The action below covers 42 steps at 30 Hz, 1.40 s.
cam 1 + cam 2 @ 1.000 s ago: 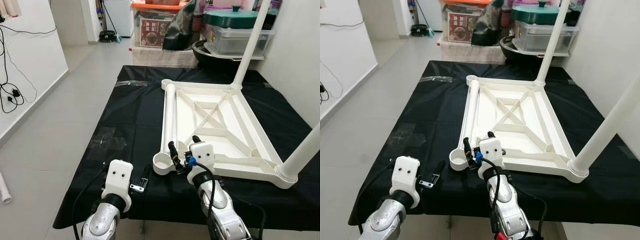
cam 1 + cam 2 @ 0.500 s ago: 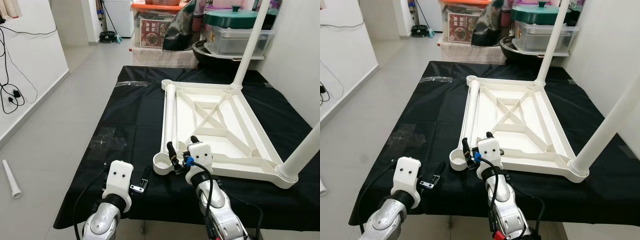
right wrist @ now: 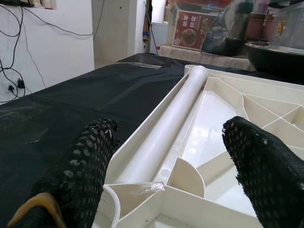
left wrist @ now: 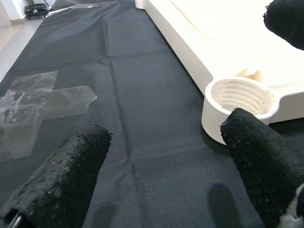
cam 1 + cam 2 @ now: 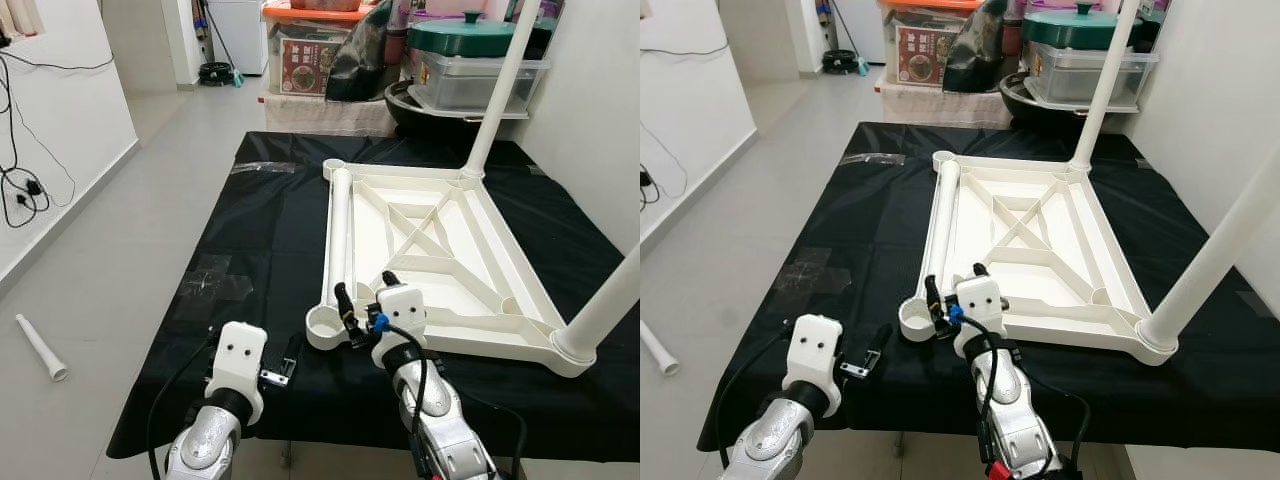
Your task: Building children table
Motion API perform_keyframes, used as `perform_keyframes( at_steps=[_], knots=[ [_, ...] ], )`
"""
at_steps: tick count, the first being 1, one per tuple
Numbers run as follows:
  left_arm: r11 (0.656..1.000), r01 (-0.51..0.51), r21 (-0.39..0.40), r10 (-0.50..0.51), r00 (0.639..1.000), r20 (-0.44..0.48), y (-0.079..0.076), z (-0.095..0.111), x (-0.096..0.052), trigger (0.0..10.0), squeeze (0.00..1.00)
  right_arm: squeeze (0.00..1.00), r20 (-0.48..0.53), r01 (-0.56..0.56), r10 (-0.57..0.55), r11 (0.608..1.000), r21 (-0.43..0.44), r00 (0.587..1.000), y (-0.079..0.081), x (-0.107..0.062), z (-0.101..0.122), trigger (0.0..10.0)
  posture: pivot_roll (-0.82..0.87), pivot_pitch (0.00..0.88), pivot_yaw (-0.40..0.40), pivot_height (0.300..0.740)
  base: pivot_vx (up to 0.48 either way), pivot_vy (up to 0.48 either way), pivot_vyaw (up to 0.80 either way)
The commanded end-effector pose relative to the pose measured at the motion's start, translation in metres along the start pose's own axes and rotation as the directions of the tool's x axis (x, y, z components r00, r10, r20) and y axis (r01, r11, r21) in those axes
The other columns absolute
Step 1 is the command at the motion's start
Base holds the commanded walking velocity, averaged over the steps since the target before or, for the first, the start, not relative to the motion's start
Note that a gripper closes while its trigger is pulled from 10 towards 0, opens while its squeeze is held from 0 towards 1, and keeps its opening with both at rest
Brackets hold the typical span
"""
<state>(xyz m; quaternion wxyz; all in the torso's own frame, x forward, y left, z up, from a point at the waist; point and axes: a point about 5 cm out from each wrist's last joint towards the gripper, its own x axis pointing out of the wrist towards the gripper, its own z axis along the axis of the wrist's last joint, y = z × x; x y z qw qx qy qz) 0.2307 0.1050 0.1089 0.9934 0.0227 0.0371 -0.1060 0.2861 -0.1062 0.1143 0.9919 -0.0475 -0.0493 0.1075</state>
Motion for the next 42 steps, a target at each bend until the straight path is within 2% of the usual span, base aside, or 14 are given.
perform_keyframes(
  at_steps=[1,21,42],
  knots=[
    [1.0,0.005,0.0,-0.005,1.0,-0.005,-0.0022,-0.0018,0.0006,10.0,0.0,0.0,0.0,0.007,-0.007,1.0,-0.004,1.0,-0.0013,-0.0001,-0.0017,10.0,0.07,0.0,-0.034,0.74,0.0,0.0,0.0],
    [1.0,-0.02,-0.022,0.02,0.999,0.026,0.0016,0.0028,0.0,10.0,0.0,0.0,0.056,0.021,-0.023,0.999,0.028,0.998,-0.0054,-0.0003,0.0076,10.0,0.07,0.0,-0.029,0.74,0.0,0.0,0.0],
    [0.999,-0.029,-0.018,0.03,0.999,0.02,0.003,0.0024,0.0008,10.0,0.0,0.0,0.048,0.028,-0.029,0.999,0.03,0.998,-0.007,0.0005,0.0064,10.0,0.08,0.0,-0.033,0.74,0.0,0.465,0.0]
  ],
)
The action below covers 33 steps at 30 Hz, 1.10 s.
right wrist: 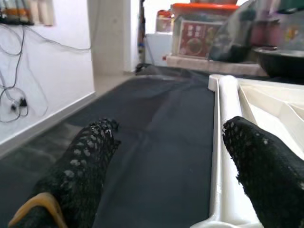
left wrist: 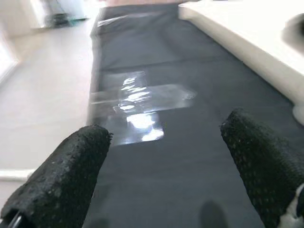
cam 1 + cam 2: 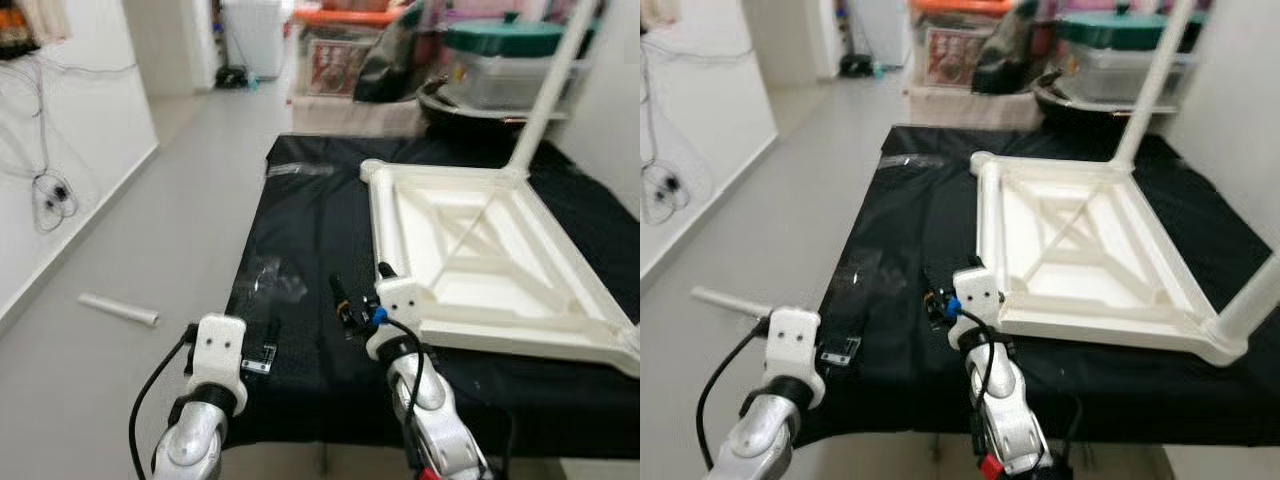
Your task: Building children table
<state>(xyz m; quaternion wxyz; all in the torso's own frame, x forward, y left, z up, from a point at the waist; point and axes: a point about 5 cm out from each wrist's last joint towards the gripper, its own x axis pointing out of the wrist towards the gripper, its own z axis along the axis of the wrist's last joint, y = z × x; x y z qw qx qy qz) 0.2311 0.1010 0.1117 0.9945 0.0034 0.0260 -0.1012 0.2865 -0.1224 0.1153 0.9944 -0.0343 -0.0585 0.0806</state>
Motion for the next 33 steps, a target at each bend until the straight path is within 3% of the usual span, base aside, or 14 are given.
perform_keyframes(
  at_steps=[1,9,17,33],
  knots=[
    [0.999,-0.021,0.025,0.022,1.0,-0.005,0.0069,-0.0004,-0.0001,10.0,0.0,0.0,0.03,-0.028,0.028,1.0,0.008,0.999,0.0093,0.0031,0.0065,10.0,0.08,0.0,-0.034,0.74,0.0,0.48,0.0],
    [0.999,-0.001,0.049,0.0,1.0,0.017,0.0038,0.0028,-0.0001,10.0,0.0,0.0,0.039,-0.036,0.036,0.999,-0.002,0.999,0.0106,0.0032,0.0079,10.0,0.08,0.0,-0.034,0.74,0.0,0.48,0.0],
    [0.997,0.017,0.072,-0.019,0.999,0.032,0.0009,0.005,-0.0006,10.0,0.0,0.0,0.049,-0.051,0.052,0.999,-0.02,0.997,0.0129,0.0025,0.0092,10.0,0.09,0.0,-0.033,0.74,0.0,0.45,0.8],
    [0.996,0.029,0.089,-0.035,0.997,0.062,-0.002,0.0081,-0.0023,10.0,0.0,0.0,0.049,-0.064,0.065,0.998,-0.031,0.997,0.0148,0.0009,0.0088,10.0,0.1,0.0,-0.03,0.74,0.449,0.084,0.8]
  ],
)
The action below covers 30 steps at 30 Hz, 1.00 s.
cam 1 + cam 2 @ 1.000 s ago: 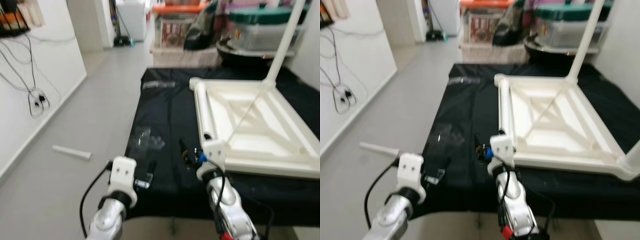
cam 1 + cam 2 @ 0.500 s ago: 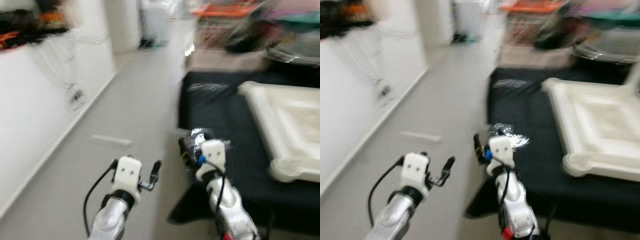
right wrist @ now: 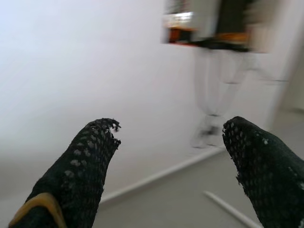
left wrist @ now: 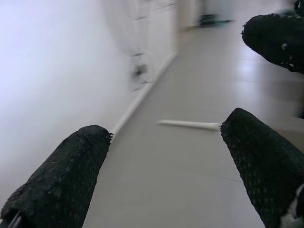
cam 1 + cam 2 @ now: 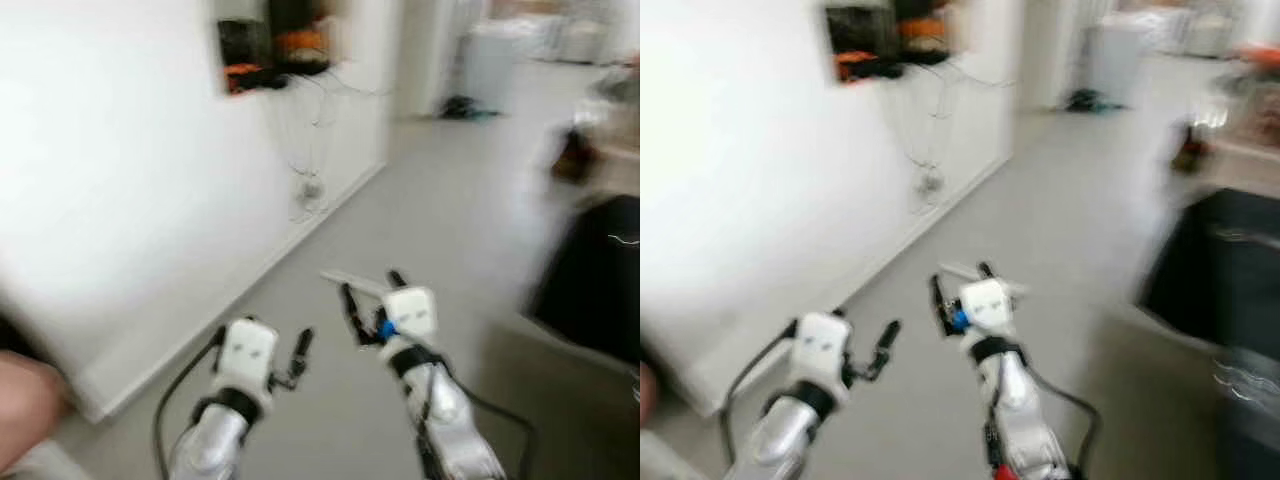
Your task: Building children table
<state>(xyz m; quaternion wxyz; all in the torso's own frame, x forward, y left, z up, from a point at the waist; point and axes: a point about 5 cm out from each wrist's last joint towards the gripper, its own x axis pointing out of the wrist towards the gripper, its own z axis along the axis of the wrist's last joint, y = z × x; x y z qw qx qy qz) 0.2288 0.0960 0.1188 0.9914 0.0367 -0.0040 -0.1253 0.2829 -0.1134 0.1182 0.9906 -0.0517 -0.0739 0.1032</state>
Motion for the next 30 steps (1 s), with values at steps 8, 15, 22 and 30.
perform_keyframes(
  at_steps=[8,15,22,30],
  knots=[
    [1.0,-0.014,0.01,0.014,1.0,0.011,0.003,0.0006,-0.0021,10.0,0.0,0.0,0.012,-0.008,0.008,1.0,0.018,1.0,0.0039,0.0024,0.0034,10.0,0.1,0.0,-0.029,0.74,0.48,0.0,0.09],
    [1.0,-0.021,-0.002,0.021,1.0,0.01,0.0027,0.0003,-0.0027,10.0,0.0,0.0,0.0,0.005,-0.005,1.0,0.024,1.0,0.0016,0.0018,0.0021,10.0,0.1,0.0,-0.036,0.74,0.48,0.0,-0.11],
    [1.0,-0.022,-0.002,0.022,1.0,0.011,0.004,0.0008,-0.0021,10.0,0.0,0.0,-0.009,0.012,-0.011,1.0,0.025,1.0,0.0012,0.0033,0.0014,10.0,0.1,0.0,-0.032,0.74,0.48,0.0,-0.8],
    [1.0,-0.019,0.0,0.019,1.0,0.013,0.0041,0.0011,-0.0011,10.0,0.0,0.0,-0.008,0.014,-0.013,1.0,0.021,1.0,0.0009,0.0042,0.0021,10.0,0.1,0.0,-0.03,0.74,0.48,0.0,-0.8]
  ],
)
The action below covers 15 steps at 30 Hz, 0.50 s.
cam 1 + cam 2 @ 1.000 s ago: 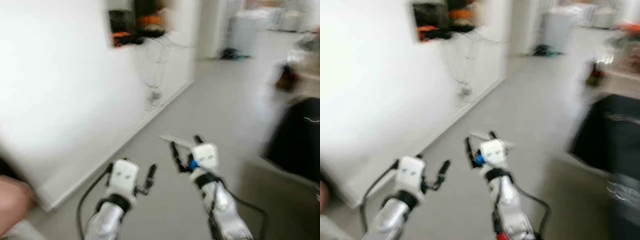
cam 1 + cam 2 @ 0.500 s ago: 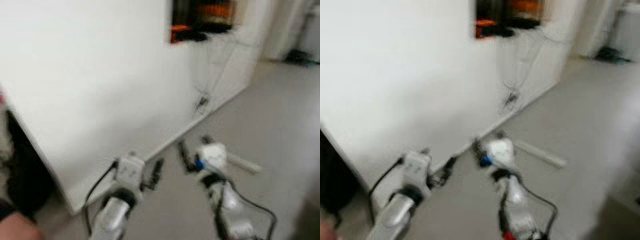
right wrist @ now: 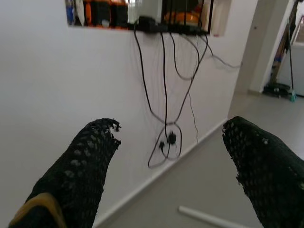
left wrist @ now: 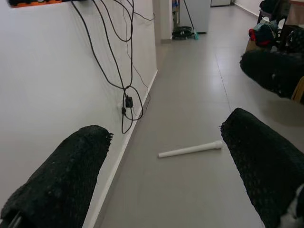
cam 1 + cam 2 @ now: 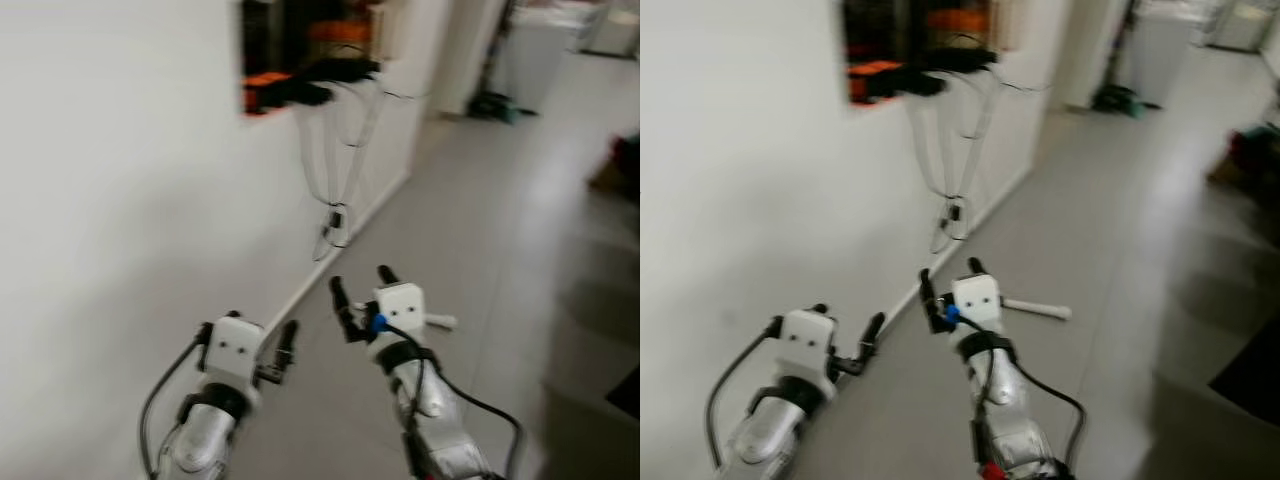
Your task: Building children table
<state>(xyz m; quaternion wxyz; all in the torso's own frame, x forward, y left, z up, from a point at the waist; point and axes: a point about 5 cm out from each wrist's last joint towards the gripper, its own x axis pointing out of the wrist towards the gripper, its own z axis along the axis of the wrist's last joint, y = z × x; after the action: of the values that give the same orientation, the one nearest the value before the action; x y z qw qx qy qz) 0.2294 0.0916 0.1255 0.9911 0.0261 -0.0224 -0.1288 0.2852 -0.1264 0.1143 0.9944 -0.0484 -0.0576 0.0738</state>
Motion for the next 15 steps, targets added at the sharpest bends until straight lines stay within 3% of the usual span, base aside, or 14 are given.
perform_keyframes(
  at_steps=[1,4,15],
  knots=[
    [1.0,-0.025,0.017,0.025,0.999,-0.026,0.0078,-0.0056,-0.003,10.0,0.0,0.0,0.028,-0.045,0.045,0.999,0.015,0.999,0.0138,0.0043,0.0075,10.0,0.1,0.0,-0.03,0.74,0.48,0.0,-0.8],
    [0.999,-0.028,0.014,0.029,0.999,-0.026,0.0083,-0.0056,-0.003,10.0,0.0,0.0,0.031,-0.049,0.049,0.999,0.016,0.998,0.0142,0.0044,0.0079,10.0,0.1,0.0,-0.03,0.74,0.472,0.0,-0.61],
    [0.999,-0.042,-0.003,0.042,0.998,-0.037,0.0105,-0.0066,-0.0021,10.0,0.0,0.0,0.036,-0.057,0.056,0.998,0.011,0.998,0.0152,0.0046,0.0092,10.0,0.11,0.0,-0.037,0.74,0.458,0.0,0.0]
  ],
)
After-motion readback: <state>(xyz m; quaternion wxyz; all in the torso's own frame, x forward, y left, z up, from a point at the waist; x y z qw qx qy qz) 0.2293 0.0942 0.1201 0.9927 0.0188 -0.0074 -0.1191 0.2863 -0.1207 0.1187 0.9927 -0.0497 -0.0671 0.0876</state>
